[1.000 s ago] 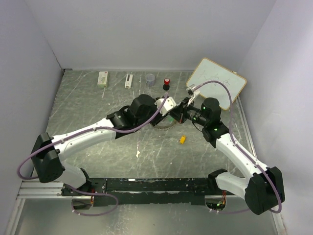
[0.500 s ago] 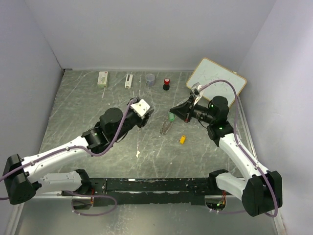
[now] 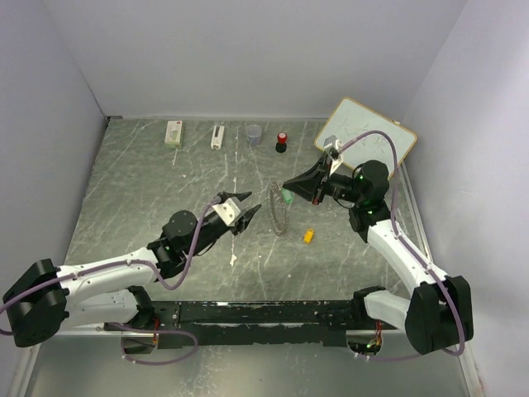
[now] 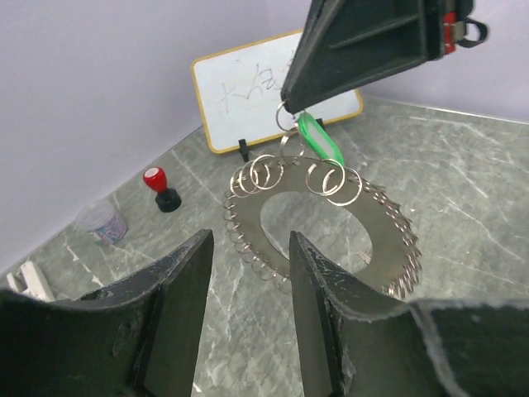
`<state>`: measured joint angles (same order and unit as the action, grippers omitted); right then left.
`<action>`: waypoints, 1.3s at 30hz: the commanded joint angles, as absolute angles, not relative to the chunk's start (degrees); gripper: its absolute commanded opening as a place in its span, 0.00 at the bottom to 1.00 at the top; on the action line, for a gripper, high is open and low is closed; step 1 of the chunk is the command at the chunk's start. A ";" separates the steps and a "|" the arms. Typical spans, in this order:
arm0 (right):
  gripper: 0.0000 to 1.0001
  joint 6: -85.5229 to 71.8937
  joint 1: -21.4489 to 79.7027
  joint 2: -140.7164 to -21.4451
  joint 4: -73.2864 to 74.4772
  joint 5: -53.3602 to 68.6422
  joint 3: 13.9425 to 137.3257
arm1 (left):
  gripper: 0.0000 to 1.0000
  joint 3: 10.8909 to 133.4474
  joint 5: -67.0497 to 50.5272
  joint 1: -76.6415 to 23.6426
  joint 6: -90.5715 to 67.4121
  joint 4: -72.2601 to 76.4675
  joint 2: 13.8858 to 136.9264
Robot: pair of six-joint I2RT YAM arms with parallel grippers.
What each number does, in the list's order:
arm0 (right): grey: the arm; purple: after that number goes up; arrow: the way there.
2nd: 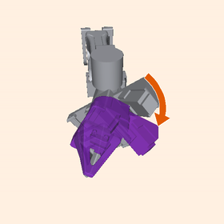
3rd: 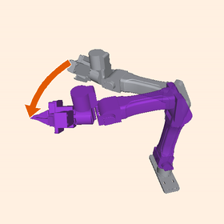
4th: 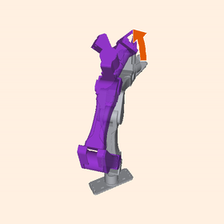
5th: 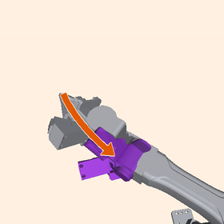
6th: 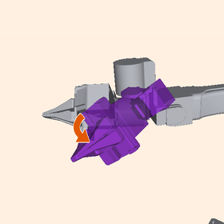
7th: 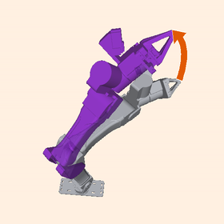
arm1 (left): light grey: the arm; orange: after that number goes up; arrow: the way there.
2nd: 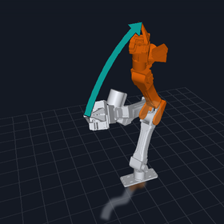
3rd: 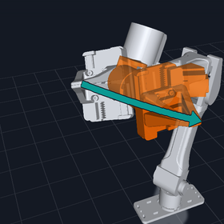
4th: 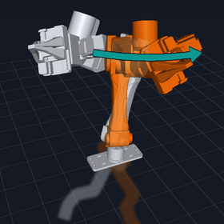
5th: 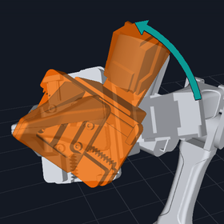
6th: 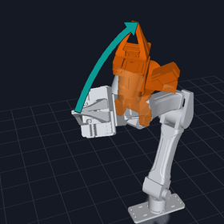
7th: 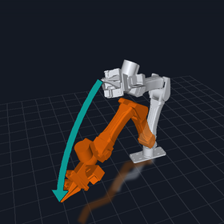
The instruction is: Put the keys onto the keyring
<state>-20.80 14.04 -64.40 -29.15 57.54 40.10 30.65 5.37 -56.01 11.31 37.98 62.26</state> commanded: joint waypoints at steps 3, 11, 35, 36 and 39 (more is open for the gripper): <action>0.00 -28.16 13.01 -66.39 -41.34 64.44 41.51 | 0.53 25.28 -1.29 -55.61 12.31 57.02 60.56; 0.00 -33.46 12.85 -68.18 -49.34 67.75 40.15 | 0.53 24.45 -5.38 -54.91 10.98 60.89 61.87; 0.00 -44.14 12.91 -70.06 -64.11 69.54 36.85 | 0.48 27.96 -12.20 -54.79 8.88 66.91 70.63; 0.00 -44.72 12.91 -70.22 -64.93 69.67 36.71 | 0.48 28.14 -12.34 -54.76 8.88 67.22 70.99; 0.00 -47.13 12.92 -70.92 -68.43 69.95 36.11 | 0.48 28.52 -12.60 -54.76 8.70 67.87 71.96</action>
